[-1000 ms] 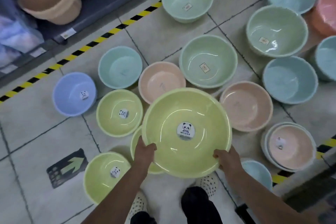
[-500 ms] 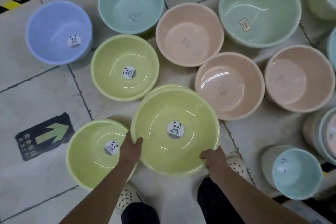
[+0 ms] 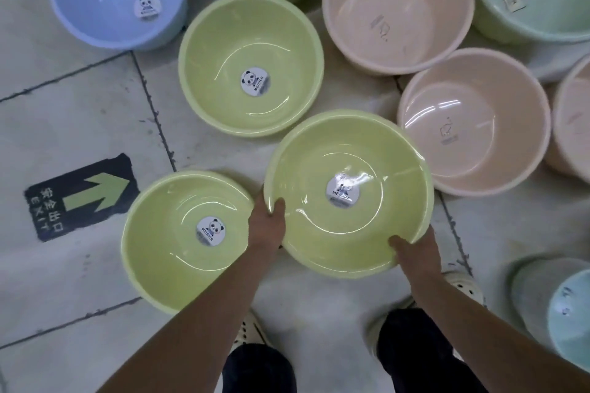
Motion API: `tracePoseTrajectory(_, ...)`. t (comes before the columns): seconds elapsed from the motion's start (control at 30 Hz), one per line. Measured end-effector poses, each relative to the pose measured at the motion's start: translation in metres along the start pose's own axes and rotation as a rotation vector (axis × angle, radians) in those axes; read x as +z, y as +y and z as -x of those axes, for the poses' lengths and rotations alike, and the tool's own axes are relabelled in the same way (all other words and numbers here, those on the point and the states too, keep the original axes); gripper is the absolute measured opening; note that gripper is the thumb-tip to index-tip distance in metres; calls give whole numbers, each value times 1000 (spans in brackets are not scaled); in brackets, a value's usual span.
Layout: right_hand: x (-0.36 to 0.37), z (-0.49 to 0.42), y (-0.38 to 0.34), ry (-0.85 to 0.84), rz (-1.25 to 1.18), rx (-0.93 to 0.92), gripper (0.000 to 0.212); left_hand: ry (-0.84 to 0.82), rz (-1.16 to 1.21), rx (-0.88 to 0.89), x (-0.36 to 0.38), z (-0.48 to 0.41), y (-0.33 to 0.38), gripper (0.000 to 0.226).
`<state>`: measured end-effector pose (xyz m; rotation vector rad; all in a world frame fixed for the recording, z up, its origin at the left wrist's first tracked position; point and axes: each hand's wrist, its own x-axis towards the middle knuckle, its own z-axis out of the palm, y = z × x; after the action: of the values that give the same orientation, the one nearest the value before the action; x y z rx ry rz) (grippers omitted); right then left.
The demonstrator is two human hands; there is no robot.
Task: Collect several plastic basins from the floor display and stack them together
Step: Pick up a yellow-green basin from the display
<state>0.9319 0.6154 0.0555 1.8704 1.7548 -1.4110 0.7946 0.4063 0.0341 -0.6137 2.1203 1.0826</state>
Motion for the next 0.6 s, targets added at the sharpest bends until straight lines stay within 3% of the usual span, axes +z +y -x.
tracePoseTrajectory(0.13,8,-26,8,-35,61,74,54,-45,-75,-61,8,-13,-2,41)
tracePoseTrajectory(0.33,-2,-25,-8,-109,-172,222,30,-69,30,-113,-1,-8,7,33)
tracePoseTrajectory(0.47,-20,20,-32,-94,-75,138,25,-43,165,-34,-38,33,16,30)
tracePoseTrajectory(0.6,-16,81,-64,-197,51,23,24,39,233,-7,-105,74,14,27)
